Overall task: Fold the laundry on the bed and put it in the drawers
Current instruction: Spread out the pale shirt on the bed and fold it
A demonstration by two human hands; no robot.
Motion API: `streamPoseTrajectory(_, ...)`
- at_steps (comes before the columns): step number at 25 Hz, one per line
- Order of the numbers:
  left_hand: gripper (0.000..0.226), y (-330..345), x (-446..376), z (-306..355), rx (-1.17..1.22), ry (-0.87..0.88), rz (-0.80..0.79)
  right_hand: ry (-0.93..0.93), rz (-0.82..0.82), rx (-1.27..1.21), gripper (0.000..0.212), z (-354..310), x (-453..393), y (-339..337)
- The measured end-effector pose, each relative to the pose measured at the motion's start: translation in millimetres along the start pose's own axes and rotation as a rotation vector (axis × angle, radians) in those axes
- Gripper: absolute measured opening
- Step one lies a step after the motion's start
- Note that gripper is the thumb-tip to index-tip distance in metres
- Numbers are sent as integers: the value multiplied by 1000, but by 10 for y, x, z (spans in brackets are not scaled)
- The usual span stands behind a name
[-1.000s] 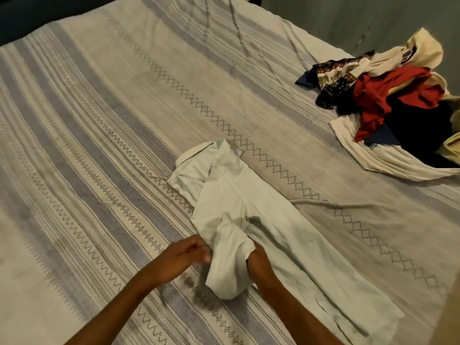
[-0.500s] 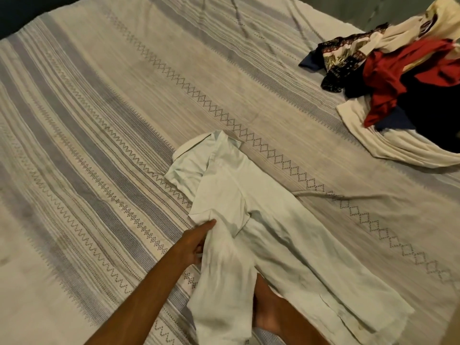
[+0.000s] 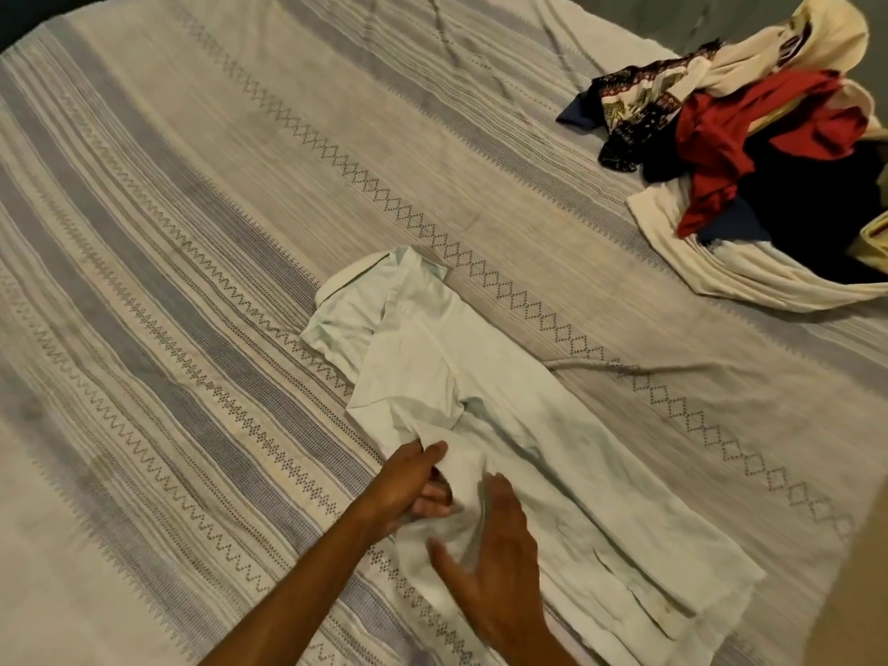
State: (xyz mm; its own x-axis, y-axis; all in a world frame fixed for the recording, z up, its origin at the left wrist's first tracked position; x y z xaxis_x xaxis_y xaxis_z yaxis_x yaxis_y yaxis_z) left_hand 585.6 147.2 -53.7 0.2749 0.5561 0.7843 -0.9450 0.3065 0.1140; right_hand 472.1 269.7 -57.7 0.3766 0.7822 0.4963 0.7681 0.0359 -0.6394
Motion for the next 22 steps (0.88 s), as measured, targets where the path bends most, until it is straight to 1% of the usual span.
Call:
streamPoseTrajectory(1,29,64,3,56,18,8,8,26,-12,121,103,19,27,113)
streamPoseTrajectory(2,29,128,12,109,41,10,14,126,-26,187,99,57,23,161)
streamPoseTrajectory(3,28,173,20,144,79,10,20,218,-22,169,82,74,0,135)
streamPoseTrajectory(5,26,211,26,196,163,14,46,300,21,-27,32,142,-82,52)
streamPoseTrajectory(6,26,199,16,211,205,14,67,291,45,-107,23,144,-118,6)
streamPoseTrajectory(7,27,184,3,207,259,13,87,266,70,-144,33,171,-134,-6)
streamPoseTrajectory(9,27,142,-23,174,395,12,140,144,126,-60,87,75,-108,-23)
streamPoseTrajectory(10,27,123,-9,153,471,7,166,94,189,31,103,-43,-76,-29)
streamPoseTrajectory(11,26,105,14,124,545,-2,190,74,237,115,107,-154,-58,-3)
streamPoseTrajectory(12,25,76,13,74,615,-9,213,120,244,157,103,-237,-84,25)
streamPoseTrajectory(13,25,48,10,34,683,-12,219,191,227,151,91,-278,-171,62)
streamPoseTrajectory(14,26,23,25,15,741,-15,217,270,195,135,74,-317,-253,86)
streamPoseTrajectory(16,28,-43,48,10,781,6,195,320,190,106,41,-388,-408,79)
streamPoseTrajectory(17,27,-95,45,13,778,31,189,309,205,89,34,-414,-470,55)
streamPoseTrajectory(19,23,-233,65,98,745,103,155,291,210,53,30,-466,-518,-80)
streamPoseTrajectory(22,26,-473,28,143,503,284,67,268,104,24,27,-591,-466,-396)
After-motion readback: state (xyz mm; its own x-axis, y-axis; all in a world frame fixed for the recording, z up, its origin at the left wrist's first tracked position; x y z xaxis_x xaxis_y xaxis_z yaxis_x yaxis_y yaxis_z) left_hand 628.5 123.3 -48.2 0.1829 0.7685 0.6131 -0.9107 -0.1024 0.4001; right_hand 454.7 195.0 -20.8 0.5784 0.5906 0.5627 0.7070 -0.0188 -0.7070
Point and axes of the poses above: each hand's wrist, its own x-axis away from the middle knuckle, its own y-axis out of the palm, z = x × y, the point moved 7 cm from there along -x, towards the middle knuckle, and after that the axes turned 7 degrees about y, right-handed, at the moved point
